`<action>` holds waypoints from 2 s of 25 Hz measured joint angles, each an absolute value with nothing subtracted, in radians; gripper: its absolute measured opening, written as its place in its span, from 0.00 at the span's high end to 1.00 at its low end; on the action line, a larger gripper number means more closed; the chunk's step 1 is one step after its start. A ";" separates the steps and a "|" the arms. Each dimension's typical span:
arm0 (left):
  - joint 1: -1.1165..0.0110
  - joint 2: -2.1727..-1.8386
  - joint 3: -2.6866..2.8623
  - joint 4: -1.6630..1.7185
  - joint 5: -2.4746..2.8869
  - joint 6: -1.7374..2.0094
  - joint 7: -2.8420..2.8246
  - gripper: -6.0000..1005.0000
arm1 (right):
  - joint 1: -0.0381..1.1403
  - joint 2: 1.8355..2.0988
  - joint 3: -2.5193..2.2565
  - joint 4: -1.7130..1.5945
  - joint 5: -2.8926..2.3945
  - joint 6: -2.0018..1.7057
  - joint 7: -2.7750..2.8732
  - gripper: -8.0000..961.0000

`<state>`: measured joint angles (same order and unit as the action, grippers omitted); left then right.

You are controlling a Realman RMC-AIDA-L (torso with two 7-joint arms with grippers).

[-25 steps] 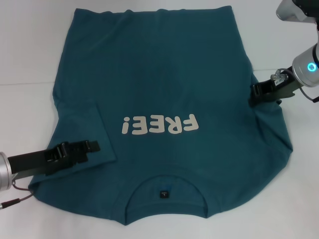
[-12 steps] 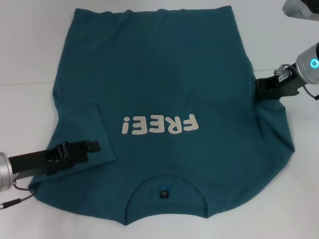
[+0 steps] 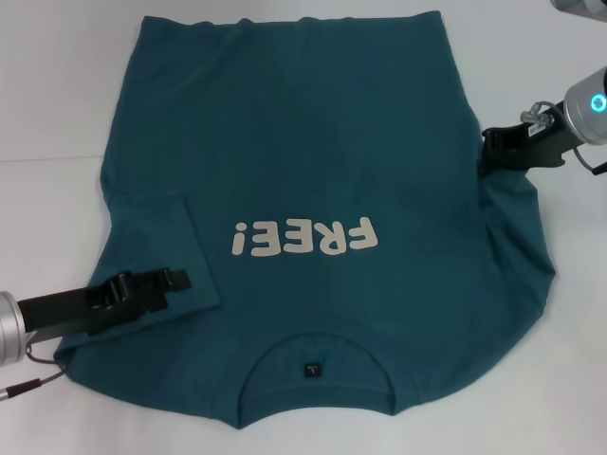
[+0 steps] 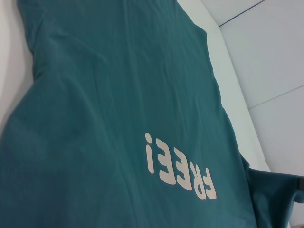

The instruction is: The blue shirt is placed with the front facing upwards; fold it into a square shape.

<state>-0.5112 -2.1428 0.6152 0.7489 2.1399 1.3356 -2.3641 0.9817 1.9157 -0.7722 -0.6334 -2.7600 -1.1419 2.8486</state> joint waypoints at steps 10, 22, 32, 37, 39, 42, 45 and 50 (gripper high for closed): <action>-0.511 -2.144 0.615 0.747 2.140 1.327 -2.364 0.40 | 0.992 1.917 -0.768 -0.600 -2.702 -1.139 2.840 0.98; -0.511 -2.145 0.615 0.747 2.140 1.323 -2.365 0.40 | 1.003 1.926 -0.775 -0.560 -2.685 -1.101 2.836 0.98; -0.501 -2.145 0.615 0.747 2.140 1.312 -2.365 0.40 | 1.012 1.949 -0.778 -0.527 -2.683 -1.059 2.818 0.94; -0.499 -2.146 0.615 0.747 2.140 1.311 -2.365 0.40 | 1.017 1.956 -0.776 -0.526 -2.683 -1.052 2.817 0.78; -0.498 -2.146 0.615 0.747 2.140 1.311 -2.365 0.40 | 1.017 1.959 -0.775 -0.526 -2.683 -1.041 2.820 0.68; -0.497 -2.146 0.615 0.747 2.140 1.311 -2.365 0.40 | 1.014 1.966 -0.770 -0.526 -2.678 -1.022 2.825 0.44; -0.496 -2.146 0.615 0.747 2.140 1.310 -2.365 0.40 | 1.008 1.969 -0.769 -0.527 -2.640 -1.007 2.822 0.41; -0.496 -2.146 0.615 0.747 2.140 1.309 -2.365 0.40 | 1.007 1.969 -0.769 -0.537 -2.619 -1.003 2.821 0.39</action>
<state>-0.4961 -2.1461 0.6151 0.7471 2.1399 1.3094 -2.3654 1.0067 1.9690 -0.7689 -0.5367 -2.6190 -1.0028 2.8207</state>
